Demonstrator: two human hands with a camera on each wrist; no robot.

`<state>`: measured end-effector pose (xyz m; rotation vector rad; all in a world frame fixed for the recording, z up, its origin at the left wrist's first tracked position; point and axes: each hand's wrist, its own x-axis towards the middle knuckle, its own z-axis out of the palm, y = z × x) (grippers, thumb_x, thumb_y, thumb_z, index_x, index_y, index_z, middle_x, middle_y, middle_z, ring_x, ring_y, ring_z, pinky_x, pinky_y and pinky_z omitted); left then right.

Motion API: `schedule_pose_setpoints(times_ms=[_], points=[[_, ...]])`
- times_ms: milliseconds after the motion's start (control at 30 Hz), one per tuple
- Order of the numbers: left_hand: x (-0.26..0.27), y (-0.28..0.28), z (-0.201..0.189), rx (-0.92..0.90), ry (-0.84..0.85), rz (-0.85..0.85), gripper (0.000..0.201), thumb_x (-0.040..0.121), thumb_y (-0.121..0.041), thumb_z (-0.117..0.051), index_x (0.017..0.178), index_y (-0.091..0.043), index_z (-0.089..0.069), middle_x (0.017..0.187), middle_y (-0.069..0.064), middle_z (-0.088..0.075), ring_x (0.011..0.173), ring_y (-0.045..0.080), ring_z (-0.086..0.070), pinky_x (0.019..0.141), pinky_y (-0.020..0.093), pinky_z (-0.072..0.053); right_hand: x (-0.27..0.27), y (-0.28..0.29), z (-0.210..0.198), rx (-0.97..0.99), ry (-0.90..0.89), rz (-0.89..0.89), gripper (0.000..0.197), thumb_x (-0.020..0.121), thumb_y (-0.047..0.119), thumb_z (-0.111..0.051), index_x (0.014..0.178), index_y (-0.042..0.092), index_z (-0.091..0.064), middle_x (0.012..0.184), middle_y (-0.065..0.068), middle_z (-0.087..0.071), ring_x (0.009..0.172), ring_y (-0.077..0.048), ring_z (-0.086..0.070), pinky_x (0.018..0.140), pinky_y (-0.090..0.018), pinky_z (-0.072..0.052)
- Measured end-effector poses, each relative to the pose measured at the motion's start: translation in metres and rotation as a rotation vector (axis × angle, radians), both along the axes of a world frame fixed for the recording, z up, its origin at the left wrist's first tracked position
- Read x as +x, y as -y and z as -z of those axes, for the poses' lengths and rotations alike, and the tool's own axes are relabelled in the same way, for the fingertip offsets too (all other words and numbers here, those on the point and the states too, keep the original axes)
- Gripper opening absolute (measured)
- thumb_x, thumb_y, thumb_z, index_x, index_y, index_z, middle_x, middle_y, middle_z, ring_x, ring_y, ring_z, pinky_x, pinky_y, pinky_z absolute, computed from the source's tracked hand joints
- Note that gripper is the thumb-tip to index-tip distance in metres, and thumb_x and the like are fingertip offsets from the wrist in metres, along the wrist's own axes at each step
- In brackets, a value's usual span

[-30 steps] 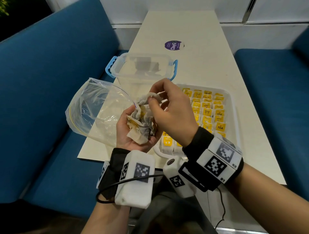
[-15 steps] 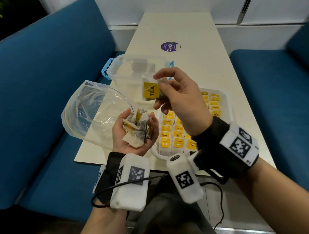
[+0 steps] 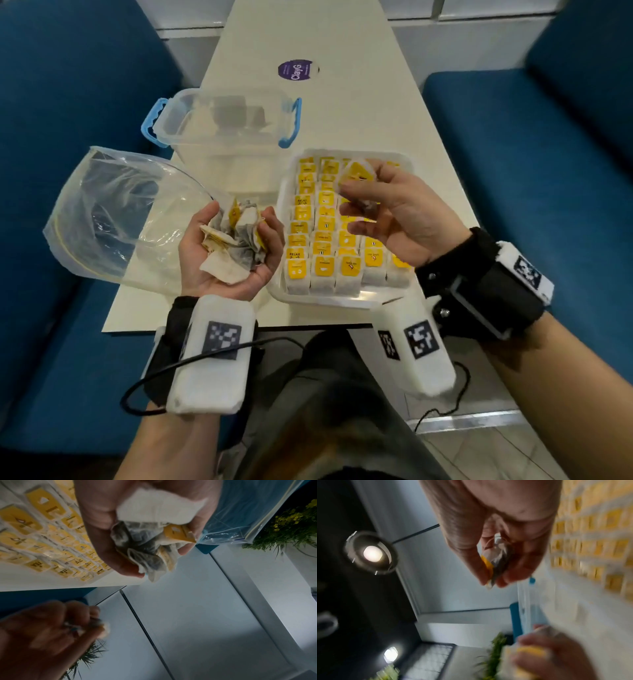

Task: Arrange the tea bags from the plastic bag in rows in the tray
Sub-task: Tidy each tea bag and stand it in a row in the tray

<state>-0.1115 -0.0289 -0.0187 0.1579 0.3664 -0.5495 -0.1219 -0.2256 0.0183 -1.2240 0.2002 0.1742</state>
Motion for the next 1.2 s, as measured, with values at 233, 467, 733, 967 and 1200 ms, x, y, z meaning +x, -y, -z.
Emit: schedule_pose_setpoints(times_ms=[233,467,733,967,1200], points=[[-0.004,0.005,0.006,-0.040,-0.013,0.047,0.066,0.058,-0.014,-0.073,0.115,0.003,-0.047,0.089,0.021,-0.056,0.070,0.033,-0.062,0.053,0.038,-0.056,-0.010,0.025,0.024,-0.971,0.234,-0.080,0.009,0.076,0.013,-0.072,0.073,0.014,-0.064,0.079,0.002,-0.052,0.072,0.001,-0.049,0.064,-0.011,-0.038],[-0.008,0.011,0.009,-0.017,-0.026,0.090,0.058,0.063,-0.020,-0.069,0.109,0.009,-0.050,0.091,0.019,-0.056,0.069,0.032,-0.062,0.052,0.037,-0.056,-0.008,0.042,0.033,-1.064,0.161,-0.367,0.008,0.080,0.009,-0.067,0.078,0.013,-0.061,0.077,-0.001,-0.061,0.065,-0.006,-0.053,0.066,-0.016,-0.046],[-0.010,0.016,0.017,0.003,-0.043,0.129,0.056,0.064,-0.020,-0.070,0.106,0.014,-0.053,0.097,0.018,-0.054,0.071,0.032,-0.062,0.053,0.038,-0.055,0.003,0.048,0.045,-1.235,0.124,-0.499,0.021,0.086,0.012,-0.061,0.070,0.018,-0.048,0.075,0.006,-0.052,0.079,-0.015,-0.051,0.064,-0.019,-0.041],[-0.012,0.015,0.022,0.007,-0.050,0.145,0.054,0.066,-0.020,-0.070,0.102,0.018,-0.056,0.104,0.014,-0.052,0.074,0.031,-0.062,0.056,0.037,-0.055,0.008,0.047,0.049,-1.219,0.123,-0.515,0.013,0.089,0.010,-0.057,0.100,0.014,-0.060,0.078,0.006,-0.058,0.070,-0.007,-0.053,0.065,-0.014,-0.042],[-0.014,0.017,0.022,0.050,-0.064,0.109,0.055,0.063,-0.019,-0.070,0.101,0.017,-0.056,0.101,0.016,-0.053,0.072,0.031,-0.062,0.054,0.036,-0.055,0.017,0.035,0.054,-1.405,0.055,-0.684,0.012,0.085,0.005,-0.051,0.080,0.015,-0.054,0.080,0.003,-0.054,0.080,-0.017,-0.051,0.065,-0.022,-0.043]])
